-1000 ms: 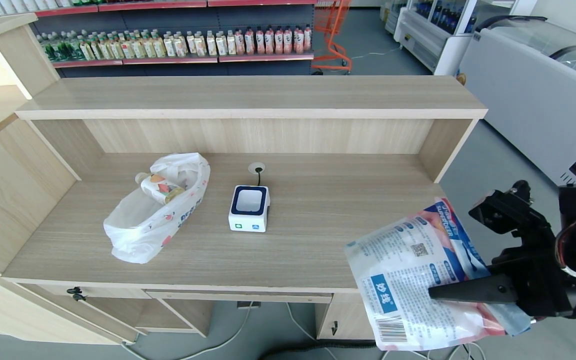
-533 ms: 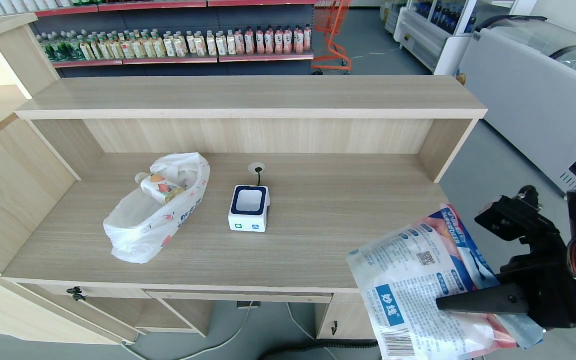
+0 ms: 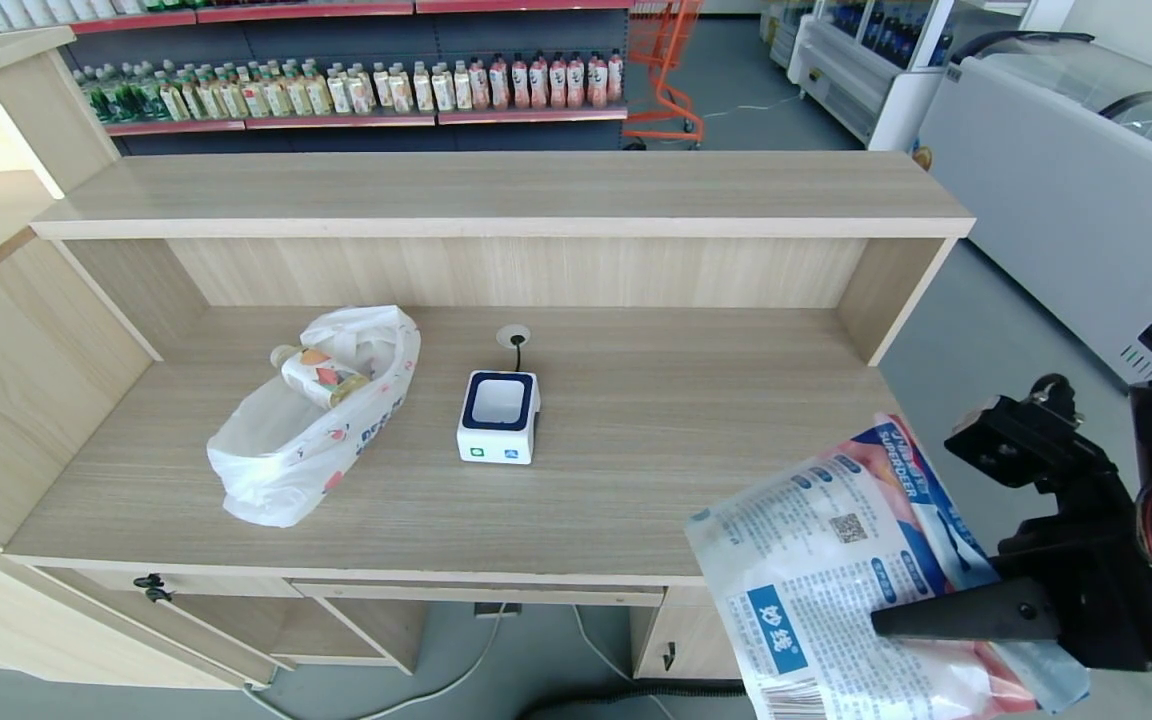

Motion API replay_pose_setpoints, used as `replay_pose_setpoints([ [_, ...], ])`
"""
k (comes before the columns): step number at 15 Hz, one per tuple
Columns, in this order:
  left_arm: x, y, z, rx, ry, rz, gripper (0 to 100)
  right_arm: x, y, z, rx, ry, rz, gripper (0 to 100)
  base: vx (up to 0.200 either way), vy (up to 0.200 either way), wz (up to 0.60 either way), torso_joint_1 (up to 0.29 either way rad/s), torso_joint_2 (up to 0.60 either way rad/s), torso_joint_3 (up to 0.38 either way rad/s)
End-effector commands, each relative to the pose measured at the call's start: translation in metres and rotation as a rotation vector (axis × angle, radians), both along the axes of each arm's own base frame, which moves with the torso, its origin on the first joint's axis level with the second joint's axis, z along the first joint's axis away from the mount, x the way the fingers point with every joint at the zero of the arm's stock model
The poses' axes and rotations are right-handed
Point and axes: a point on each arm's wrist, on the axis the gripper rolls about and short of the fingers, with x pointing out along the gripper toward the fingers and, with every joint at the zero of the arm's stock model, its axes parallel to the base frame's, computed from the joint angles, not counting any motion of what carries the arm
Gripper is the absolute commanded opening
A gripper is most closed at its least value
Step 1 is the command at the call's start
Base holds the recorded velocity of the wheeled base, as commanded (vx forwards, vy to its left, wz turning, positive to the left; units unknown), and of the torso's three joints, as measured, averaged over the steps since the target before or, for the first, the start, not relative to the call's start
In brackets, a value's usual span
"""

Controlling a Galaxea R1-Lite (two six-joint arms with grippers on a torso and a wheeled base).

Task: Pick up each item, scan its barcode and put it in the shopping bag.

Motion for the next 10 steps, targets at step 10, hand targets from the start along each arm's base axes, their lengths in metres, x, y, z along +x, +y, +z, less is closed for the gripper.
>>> replay_pose_setpoints([
  [10, 0.0, 0.0, 0.0, 0.0, 0.0, 0.0, 100, 0.008, -0.06, 0.044, -0.34, -0.881, -0.604, 0, 0.0, 0.0, 0.0, 0.0, 0.0, 0.0],
])
